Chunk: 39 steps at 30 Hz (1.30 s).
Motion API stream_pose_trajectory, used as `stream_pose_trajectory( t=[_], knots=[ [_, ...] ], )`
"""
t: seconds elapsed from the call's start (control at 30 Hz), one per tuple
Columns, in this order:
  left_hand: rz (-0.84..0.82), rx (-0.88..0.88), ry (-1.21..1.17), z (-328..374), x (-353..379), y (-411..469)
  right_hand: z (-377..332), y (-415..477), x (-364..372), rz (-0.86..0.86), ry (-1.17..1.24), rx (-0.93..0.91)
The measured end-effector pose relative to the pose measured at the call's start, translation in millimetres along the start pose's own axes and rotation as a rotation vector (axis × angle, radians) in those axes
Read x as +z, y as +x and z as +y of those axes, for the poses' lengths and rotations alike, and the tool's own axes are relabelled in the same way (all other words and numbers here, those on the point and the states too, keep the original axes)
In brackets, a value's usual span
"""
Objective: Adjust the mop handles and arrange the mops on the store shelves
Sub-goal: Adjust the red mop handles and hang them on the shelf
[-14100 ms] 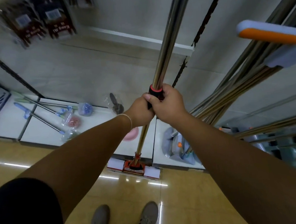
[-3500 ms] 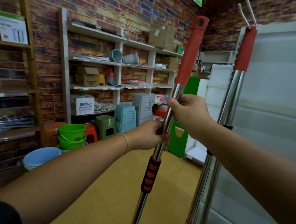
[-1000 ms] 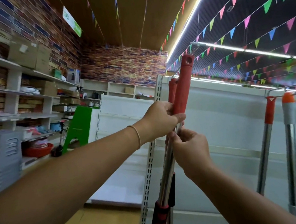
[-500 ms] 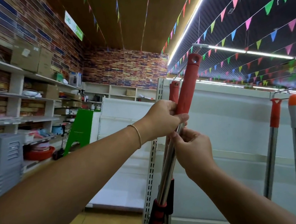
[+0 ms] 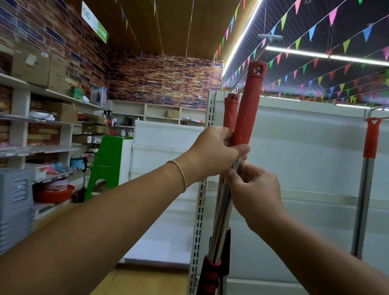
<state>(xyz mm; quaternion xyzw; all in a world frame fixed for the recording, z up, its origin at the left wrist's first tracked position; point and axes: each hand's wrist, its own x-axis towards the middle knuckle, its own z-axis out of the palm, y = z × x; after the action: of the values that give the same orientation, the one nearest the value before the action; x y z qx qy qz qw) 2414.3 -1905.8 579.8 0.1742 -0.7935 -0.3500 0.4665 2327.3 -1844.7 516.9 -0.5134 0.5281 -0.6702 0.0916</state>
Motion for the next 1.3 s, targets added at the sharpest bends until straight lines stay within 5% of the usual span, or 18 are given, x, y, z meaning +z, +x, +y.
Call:
stream_pose_trajectory(
  t=[1.3],
  knots=[
    [0.179,-0.09,0.246,-65,14,56,46,63,17,-0.084,-0.061,0.135]
  ],
)
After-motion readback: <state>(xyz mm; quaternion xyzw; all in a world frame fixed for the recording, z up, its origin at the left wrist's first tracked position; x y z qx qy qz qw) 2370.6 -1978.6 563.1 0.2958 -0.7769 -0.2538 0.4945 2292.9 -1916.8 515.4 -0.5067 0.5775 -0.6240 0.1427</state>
